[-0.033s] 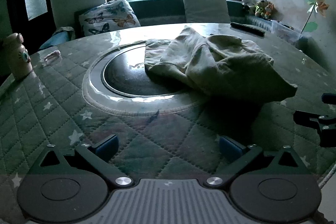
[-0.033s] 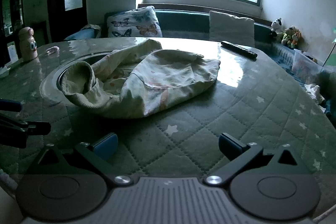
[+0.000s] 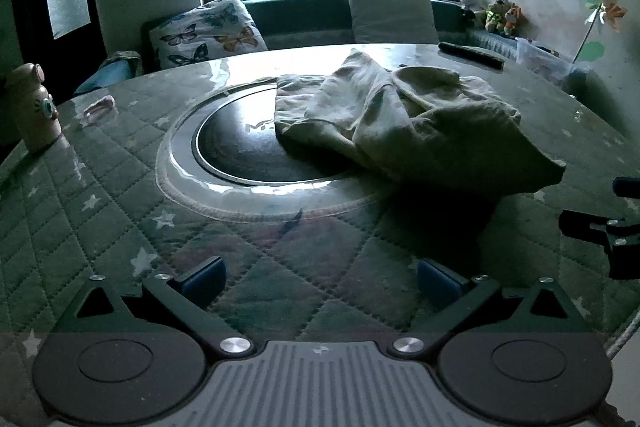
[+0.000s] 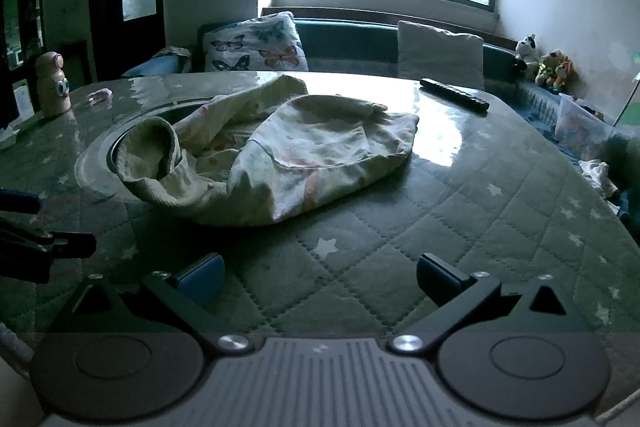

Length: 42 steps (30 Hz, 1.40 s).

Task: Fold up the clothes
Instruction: 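Approach the crumpled floral shirt with both grippers open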

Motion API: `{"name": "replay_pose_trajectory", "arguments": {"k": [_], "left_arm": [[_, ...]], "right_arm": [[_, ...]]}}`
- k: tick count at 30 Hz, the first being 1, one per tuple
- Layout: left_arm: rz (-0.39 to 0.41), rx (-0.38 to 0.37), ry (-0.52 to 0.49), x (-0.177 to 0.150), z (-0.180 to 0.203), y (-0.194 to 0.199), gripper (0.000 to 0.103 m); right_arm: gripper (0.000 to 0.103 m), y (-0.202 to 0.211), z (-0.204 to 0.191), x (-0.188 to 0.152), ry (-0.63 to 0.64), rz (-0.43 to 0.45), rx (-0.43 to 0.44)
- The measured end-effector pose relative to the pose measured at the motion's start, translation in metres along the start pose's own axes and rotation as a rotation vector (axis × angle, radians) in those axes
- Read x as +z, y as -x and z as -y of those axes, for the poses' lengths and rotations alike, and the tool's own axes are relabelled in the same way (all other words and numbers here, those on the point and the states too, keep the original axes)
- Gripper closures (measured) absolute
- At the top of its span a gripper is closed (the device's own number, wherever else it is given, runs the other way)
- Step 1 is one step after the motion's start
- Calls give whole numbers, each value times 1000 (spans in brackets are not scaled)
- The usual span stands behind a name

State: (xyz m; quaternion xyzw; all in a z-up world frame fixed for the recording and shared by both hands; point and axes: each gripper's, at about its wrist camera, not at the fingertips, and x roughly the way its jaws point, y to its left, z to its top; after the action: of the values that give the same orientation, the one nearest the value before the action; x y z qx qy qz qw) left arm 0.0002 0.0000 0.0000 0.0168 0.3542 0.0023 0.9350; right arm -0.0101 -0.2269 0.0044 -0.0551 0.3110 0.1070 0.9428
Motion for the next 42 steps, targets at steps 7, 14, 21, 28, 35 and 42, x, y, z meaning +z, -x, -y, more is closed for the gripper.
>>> {"name": "replay_pose_trajectory", "arguments": {"k": [7, 14, 21, 28, 35, 42], "left_arm": [[-5, -18, -2, 1, 5, 0, 0], [-22, -22, -14, 1, 8, -3, 0], [-34, -23, -20, 0, 11, -4, 0], [-35, -25, -24, 0, 11, -5, 0], [-36, -22, -24, 2, 10, -7, 0], [-30, -11, -17, 7, 5, -8, 0]], "right_arm": [[0, 3, 2, 1, -2, 6, -4], [0, 3, 4, 0, -21, 5, -8], [0, 1, 6, 0, -32, 6, -12], [0, 1, 9, 2, -42, 10, -21], [0, 3, 13, 10, -44, 34, -39], [0, 4, 17, 28, -63, 83, -53]]}}
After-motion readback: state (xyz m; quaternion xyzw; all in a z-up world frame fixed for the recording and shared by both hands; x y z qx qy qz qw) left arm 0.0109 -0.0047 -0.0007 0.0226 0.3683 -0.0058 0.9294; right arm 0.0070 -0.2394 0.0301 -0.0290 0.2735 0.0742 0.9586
